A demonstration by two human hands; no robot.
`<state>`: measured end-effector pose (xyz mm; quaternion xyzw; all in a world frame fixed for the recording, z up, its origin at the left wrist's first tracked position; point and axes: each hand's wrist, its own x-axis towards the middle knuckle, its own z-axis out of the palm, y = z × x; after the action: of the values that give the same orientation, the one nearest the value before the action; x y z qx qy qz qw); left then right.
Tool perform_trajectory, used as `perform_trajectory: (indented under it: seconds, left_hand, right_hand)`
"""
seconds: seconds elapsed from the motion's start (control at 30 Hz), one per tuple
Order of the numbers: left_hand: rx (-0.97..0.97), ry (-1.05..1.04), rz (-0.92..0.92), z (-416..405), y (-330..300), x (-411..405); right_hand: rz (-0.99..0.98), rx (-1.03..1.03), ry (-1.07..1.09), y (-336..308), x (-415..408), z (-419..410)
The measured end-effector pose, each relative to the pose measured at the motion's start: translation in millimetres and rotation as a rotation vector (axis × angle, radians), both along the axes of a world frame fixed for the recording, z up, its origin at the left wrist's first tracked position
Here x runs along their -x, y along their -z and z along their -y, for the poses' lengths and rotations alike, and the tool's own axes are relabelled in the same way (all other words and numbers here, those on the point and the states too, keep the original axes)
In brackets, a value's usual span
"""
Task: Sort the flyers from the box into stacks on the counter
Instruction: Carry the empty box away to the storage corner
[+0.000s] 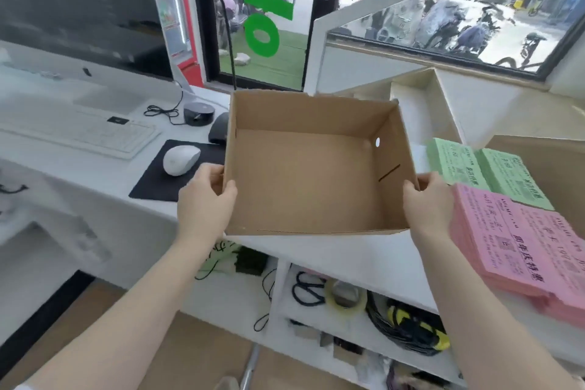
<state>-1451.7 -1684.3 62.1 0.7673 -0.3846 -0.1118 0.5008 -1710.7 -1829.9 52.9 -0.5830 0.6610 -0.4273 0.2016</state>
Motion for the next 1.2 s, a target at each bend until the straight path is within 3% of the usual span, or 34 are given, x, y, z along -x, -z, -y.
perform_trajectory:
  seconds: [0.27, 0.73, 0.93, 1.2]
  left_hand:
    - [-0.007, -0.472, -0.182, -201, 42, 20]
    - [0.032, -1.384, -0.316, -523, 86, 3]
    - [0.05, -1.605, -0.33, -664, 99, -30]
    - [-0.07, -1.77, -0.336, -846, 109, -112]
  right_hand:
    - [0.031, -0.009, -0.488, 10, -66, -112]
    - [-0.225, -0.236, -1.407, 65, -297, -374]
    - [-0.275, -0.306, -1.602, 103, -396, -535]
    - [-0.305, -0.276, -1.796, 118, -530, -738]
